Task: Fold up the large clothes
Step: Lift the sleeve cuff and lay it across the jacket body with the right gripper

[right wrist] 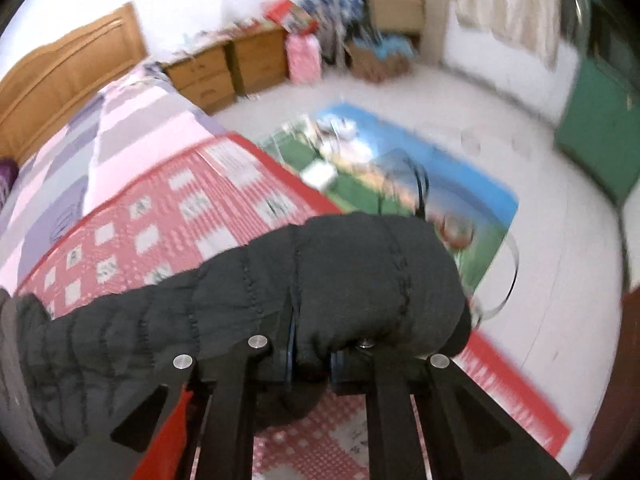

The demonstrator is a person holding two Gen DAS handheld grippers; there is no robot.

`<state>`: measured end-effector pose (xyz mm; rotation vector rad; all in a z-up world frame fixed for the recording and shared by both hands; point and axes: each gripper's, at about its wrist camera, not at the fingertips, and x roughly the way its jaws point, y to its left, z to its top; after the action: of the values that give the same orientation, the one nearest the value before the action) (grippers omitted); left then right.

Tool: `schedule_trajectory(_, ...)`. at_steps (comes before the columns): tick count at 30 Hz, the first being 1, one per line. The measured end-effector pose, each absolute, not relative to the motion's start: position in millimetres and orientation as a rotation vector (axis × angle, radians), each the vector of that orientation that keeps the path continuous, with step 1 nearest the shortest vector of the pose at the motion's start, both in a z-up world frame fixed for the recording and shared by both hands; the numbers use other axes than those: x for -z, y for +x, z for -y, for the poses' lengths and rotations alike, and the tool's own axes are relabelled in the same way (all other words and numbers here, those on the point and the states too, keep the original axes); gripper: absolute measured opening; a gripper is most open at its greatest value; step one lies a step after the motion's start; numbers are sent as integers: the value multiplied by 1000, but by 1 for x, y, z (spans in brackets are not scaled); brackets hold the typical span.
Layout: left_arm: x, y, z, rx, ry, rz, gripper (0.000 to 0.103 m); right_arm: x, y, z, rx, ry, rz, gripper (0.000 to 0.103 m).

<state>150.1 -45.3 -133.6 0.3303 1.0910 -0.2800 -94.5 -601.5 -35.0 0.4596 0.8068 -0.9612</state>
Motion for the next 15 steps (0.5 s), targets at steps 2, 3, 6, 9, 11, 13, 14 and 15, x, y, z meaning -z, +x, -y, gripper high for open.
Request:
schedule_trajectory(2, 132, 151, 45, 286, 330, -1093, 101, 10, -80, 586, 943, 360, -782, 12)
schedule_trajectory(3, 131, 152, 45, 291, 331, -1093, 101, -4, -71, 576, 929, 301, -768, 12)
schedule_trajectory(6, 127, 153, 46, 311, 334, -1094, 99, -32, -47, 546, 882, 186, -736, 12)
schedule_trajectory(9, 125, 153, 43, 333, 343, -1099, 99, -54, -19, 508, 810, 109, -703, 12)
schedule_trajectory(11, 125, 152, 39, 345, 344, -1101, 99, -64, 2, 479, 756, 70, -685, 12)
schedule_trajectory(13, 123, 152, 35, 363, 341, -1106, 98, -69, 24, 449, 696, 38, -676, 12)
schedule_trajectory(14, 122, 151, 33, 368, 339, -1104, 98, -69, 36, 433, 664, 22, -677, 12)
schedule_trajectory(15, 120, 150, 31, 375, 336, -1099, 98, -69, 48, 417, 633, 10, -680, 12)
